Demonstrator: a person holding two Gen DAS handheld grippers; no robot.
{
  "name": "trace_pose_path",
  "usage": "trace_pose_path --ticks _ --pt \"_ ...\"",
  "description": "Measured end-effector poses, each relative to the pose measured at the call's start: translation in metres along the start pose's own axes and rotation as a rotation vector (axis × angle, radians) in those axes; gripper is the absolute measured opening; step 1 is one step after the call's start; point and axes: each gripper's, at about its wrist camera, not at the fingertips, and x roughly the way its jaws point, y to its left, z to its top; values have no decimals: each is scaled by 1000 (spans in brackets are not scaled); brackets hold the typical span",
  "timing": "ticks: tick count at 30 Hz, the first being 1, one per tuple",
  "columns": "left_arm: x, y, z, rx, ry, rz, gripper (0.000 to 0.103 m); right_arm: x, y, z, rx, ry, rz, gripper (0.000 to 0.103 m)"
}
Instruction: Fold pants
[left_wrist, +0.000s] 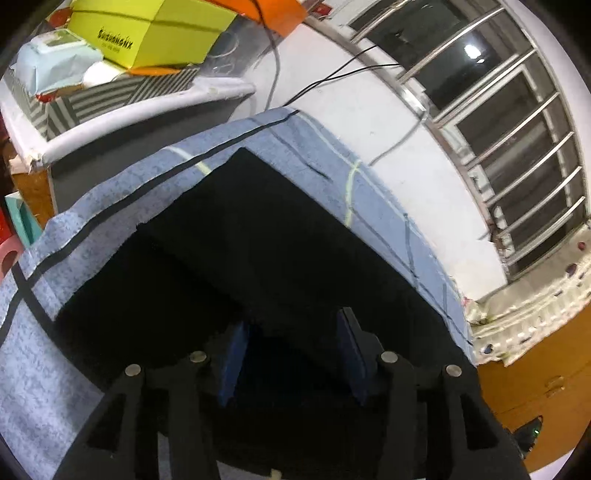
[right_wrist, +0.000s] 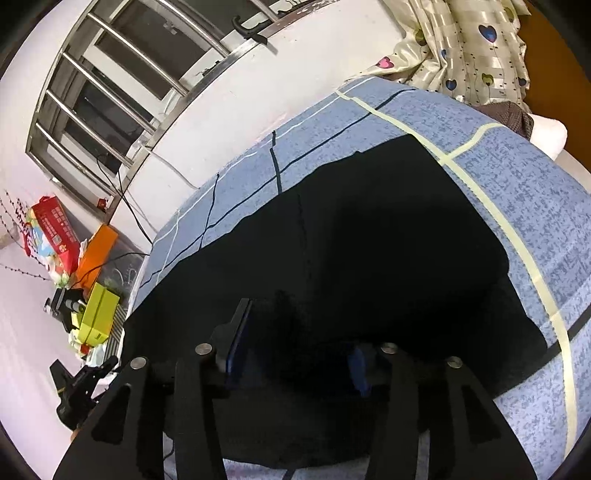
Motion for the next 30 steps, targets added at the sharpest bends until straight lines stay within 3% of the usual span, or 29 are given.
trace_pose_path --ticks 3,4,5,6,8,19,22,26,30 --pt "1 -2 3 13 -11 31 43 2 0 1 2 0 -12 47" --pt "2 -1 3 8 -10 49 37 3 0 2 2 -2 -15 47" --pt "4 1 5 1 -8 71 22 3 0 3 2 -7 -26 42" --pt "6 3 7 -8 -3 87 10 2 -1 4 0 -12 -38 29" --pt "8 9 11 -24 8 93 5 2 -2 7 -1 -22 -70 7" --pt "-51 -15 18 78 -117 25 4 -43 20 12 -65 -98 7 4" --pt "-51 0 10 81 -97 46 4 -50 13 2 -62 -83 0 4" --pt "-30 27 -7 28 -7 81 4 -32 -10 -22 -41 14 -54 4" --pt "-31 29 -15 40 -11 87 4 -31 -23 -28 -17 25 -69 4"
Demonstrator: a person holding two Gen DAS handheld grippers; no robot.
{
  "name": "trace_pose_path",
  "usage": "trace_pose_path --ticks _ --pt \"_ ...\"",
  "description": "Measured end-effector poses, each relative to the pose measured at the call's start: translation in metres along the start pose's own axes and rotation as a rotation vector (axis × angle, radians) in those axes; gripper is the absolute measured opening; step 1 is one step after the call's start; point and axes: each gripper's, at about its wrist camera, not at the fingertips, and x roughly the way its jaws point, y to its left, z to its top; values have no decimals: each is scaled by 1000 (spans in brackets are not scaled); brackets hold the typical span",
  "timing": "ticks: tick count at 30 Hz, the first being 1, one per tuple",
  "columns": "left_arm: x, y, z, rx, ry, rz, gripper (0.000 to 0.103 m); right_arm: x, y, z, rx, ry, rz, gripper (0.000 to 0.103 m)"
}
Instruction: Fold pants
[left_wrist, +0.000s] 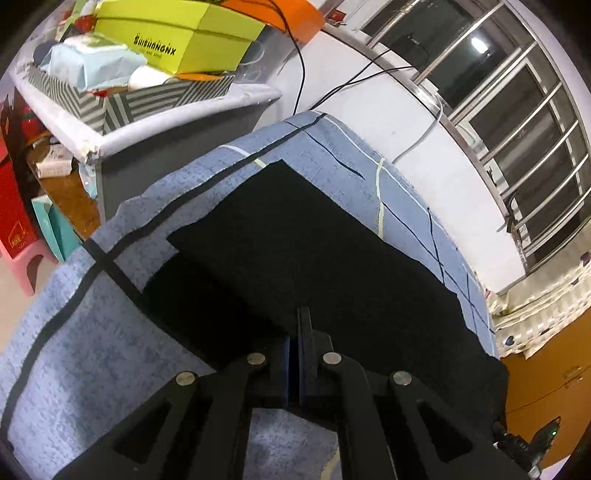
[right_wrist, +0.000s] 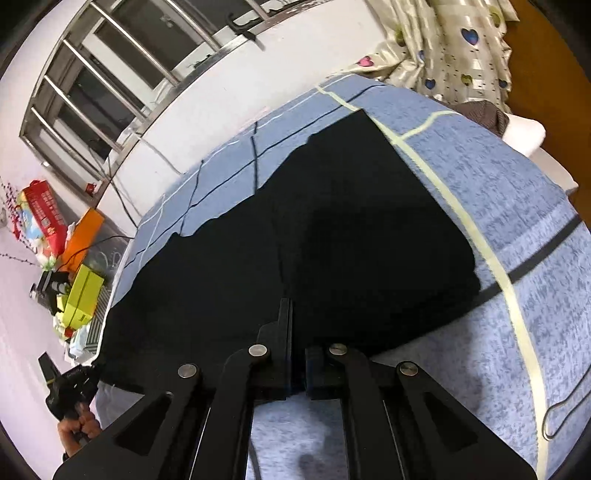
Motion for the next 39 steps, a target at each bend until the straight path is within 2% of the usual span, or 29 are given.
trace_pose_path --ticks 5,9,15,19,25,29,32,36,37,39 --pt "-8 -8 1 27 -31 -4 4 -5 4 1 -21 -18 -9 4" --pt "-9 -5 0 7 -20 -12 4 -4 -1 -2 -5 -5 -19 4" --pt "-20 -9 2 23 -52 -28 4 -19 8 0 -38 -52 -13 3" --pt "-12 0 -5 -1 -18 -7 4 -8 -4 -6 -4 -12 -31 3" --pt "-21 -6 -4 23 -42 -13 4 -22 1 -5 -21 -43 -19 3" --pt "-7 2 -10 6 10 4 5 -8 -10 -9 4 12 -35 3" --pt "-14 5 -9 13 1 7 10 -14 -17 -11 16 1 -55 14" --pt "-27 17 -4 -28 -12 23 11 -34 -20 -10 -2 -35 -79 15" --pt "-30 19 -3 -33 -23 44 11 -39 -20 -10 -6 -47 -105 17" --pt "-42 24 -1 -39 -69 112 11 -54 -22 -11 -20 -92 -218 27"
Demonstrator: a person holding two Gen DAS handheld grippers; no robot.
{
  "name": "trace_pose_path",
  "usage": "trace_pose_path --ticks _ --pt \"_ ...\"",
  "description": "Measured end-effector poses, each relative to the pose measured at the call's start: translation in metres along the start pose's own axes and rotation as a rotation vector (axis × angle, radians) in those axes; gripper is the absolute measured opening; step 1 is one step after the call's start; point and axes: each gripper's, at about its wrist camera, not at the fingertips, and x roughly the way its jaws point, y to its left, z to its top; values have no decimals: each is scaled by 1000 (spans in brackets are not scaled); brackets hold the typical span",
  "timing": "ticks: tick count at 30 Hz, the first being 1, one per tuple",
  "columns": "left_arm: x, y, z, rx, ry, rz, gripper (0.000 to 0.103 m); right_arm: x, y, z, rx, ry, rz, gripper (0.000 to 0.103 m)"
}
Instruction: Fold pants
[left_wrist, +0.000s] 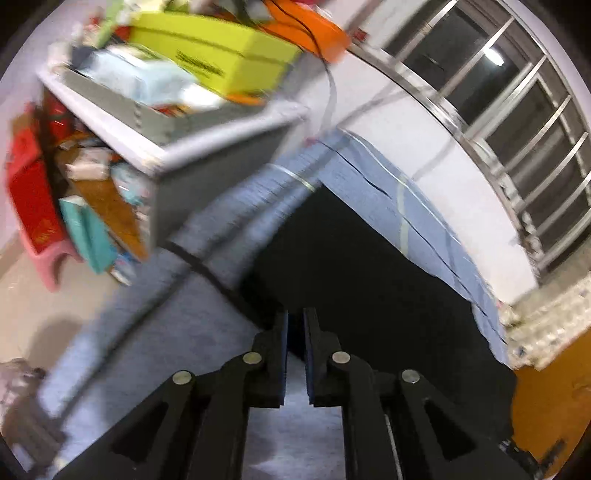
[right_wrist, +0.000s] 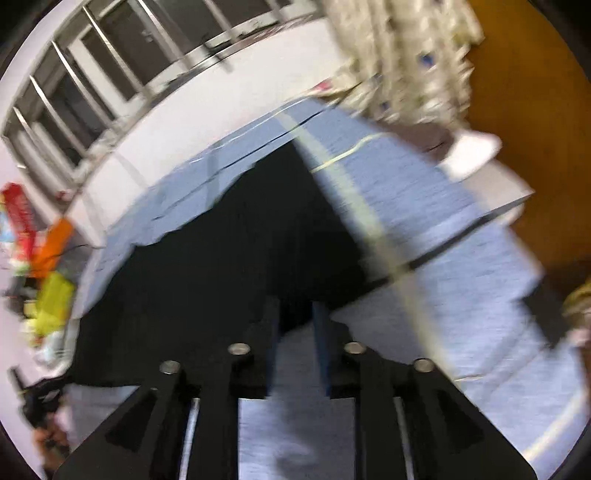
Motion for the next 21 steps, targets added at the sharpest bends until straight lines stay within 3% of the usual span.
trace_pose_path --ticks 4,8,12,15,18,19,21 --pt "-18 -15 7 73 -87 61 11 -20 -1 8 -38 -79 -66 28" --pt "-17 -78 -4 299 -114 31 11 -8 36 18 -165 -88 16 28" --pt "6 -130 -27 478 -72 17 11 33 65 18 -273 -17 39 28" --pt "29 -141 -38 525 -10 46 11 60 65 17 -288 34 11 28" --pt "52 -137 -47 543 79 103 11 58 59 19 -276 22 31 28" --pt "48 -137 -48 563 38 107 11 56 58 21 -277 20 24 28" --pt "47 -142 -48 610 31 173 11 53 63 23 -303 6 -16 28"
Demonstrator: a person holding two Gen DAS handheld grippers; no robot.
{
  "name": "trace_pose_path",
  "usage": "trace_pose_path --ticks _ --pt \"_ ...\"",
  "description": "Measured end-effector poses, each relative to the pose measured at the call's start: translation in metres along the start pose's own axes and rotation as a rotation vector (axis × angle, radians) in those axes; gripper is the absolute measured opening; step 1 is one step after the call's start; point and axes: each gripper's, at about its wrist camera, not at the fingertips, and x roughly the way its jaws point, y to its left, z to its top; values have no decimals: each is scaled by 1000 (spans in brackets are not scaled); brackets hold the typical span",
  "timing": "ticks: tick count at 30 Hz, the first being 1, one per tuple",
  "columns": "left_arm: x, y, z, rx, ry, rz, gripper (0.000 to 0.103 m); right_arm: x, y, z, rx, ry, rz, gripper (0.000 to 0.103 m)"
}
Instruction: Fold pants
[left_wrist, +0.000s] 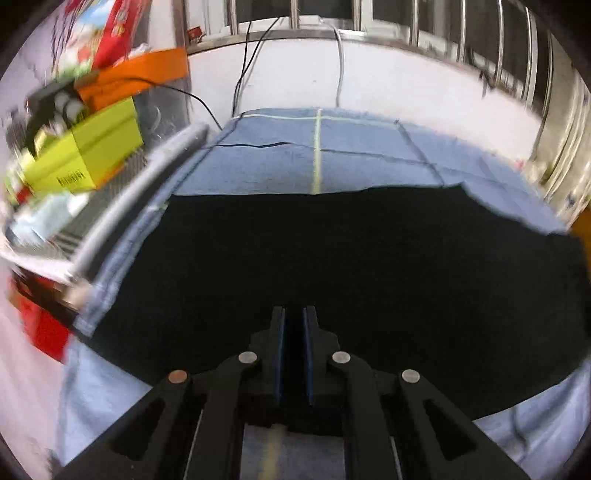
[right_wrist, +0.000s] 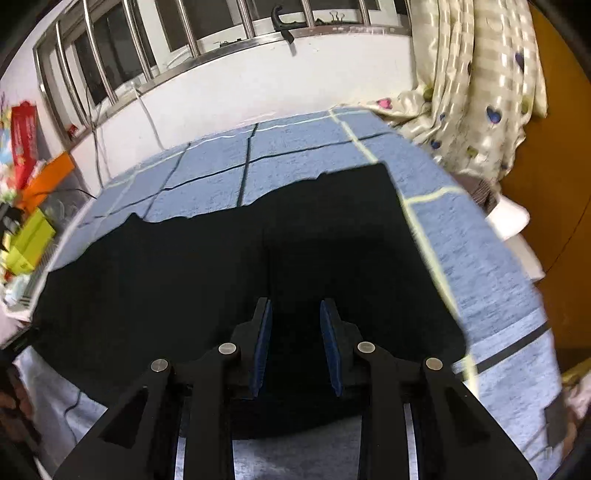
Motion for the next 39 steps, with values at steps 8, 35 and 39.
trace_pose_path --ticks 8,35,39 --pt "-1 1 25 1 -51 14 11 13 7 34 -29 -36 -15 28" --pt "27 12 40 18 -46 86 11 44 8 49 -61 -18 -60 28" --pt "37 17 38 12 -13 109 12 50 7 48 -64 1 -70 28"
